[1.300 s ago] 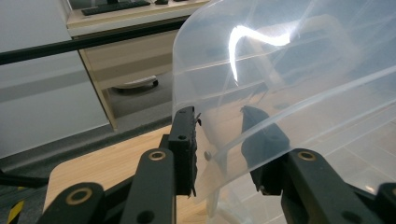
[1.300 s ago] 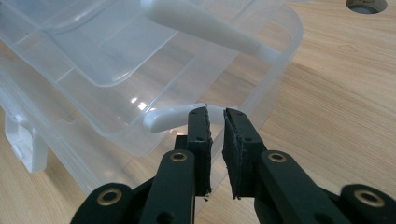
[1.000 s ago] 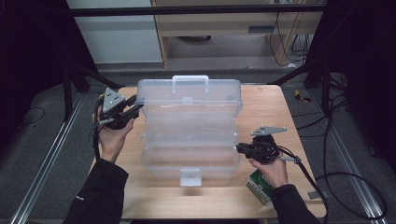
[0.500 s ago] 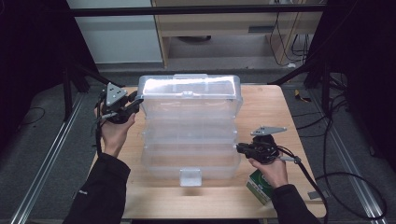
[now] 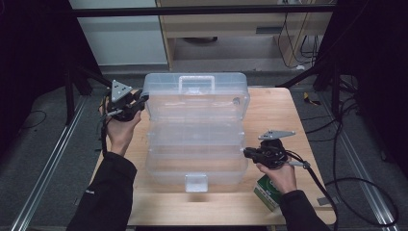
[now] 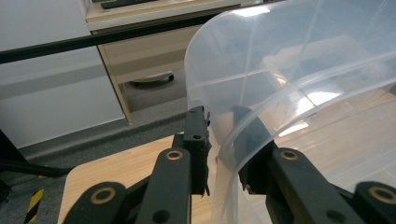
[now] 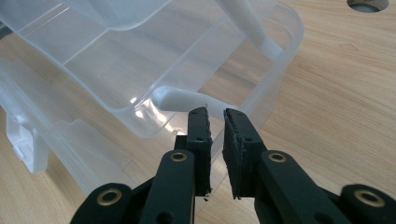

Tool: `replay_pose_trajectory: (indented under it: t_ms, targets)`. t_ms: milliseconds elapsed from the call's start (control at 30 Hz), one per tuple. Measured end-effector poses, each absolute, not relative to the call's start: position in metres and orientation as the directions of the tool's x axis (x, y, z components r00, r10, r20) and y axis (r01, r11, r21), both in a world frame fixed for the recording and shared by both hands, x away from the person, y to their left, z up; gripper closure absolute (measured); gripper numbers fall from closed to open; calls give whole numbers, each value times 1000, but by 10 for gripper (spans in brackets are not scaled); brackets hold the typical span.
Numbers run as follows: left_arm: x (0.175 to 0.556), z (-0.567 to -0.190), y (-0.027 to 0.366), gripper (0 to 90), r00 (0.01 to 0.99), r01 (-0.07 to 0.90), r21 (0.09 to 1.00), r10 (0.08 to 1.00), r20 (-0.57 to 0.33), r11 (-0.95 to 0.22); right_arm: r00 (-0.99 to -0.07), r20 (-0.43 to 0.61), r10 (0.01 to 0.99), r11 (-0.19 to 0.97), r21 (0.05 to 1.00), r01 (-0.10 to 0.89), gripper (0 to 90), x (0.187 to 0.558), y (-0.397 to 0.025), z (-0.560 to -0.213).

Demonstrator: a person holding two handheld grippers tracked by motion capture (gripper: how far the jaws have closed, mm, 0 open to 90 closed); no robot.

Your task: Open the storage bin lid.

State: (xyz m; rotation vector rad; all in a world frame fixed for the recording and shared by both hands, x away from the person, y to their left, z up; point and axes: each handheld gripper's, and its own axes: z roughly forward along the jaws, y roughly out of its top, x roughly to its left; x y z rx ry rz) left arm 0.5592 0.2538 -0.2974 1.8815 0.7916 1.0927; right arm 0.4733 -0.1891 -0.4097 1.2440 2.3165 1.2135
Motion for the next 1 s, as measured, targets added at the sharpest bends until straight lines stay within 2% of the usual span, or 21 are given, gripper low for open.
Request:
replay_pose_trajectory:
  t_ms: [400,567,667,700,733,767,800,833,933,1000]
  targets:
    - [571,-296,252,767,422,124,870,819,388,-476,-607,160,779,291,765,575,809,473,-189,-410]
    - [576,-294,249,787,388,138,869,833,394,-476,-606,161,779,290,764,576,809,473,-189,-410]
    - [574,-298,242,797,291,189,905,902,318,-380,-606,161,779,290,764,576,809,473,-189,-410]
    - [572,-301,237,799,216,223,929,945,247,-294,-606,162,779,290,764,576,809,473,-189,-410]
    - [576,-299,241,801,278,199,911,912,302,-362,-606,161,779,290,764,576,809,473,-189,-410]
    - [585,-293,249,802,405,140,857,819,408,-496,-605,158,780,293,763,576,809,473,-189,-410]
    - [589,-290,251,804,443,117,827,774,452,-550,-605,158,780,293,763,577,809,473,-189,-410]
    - [590,-289,252,805,451,113,819,764,462,-563,-606,158,780,293,763,576,809,473,-189,-410]
    - [590,-293,247,810,386,157,863,835,393,-479,-604,161,780,291,762,579,808,473,-189,-410]
    - [592,-294,246,814,377,166,866,842,387,-472,-604,161,780,291,762,579,808,473,-189,-410]
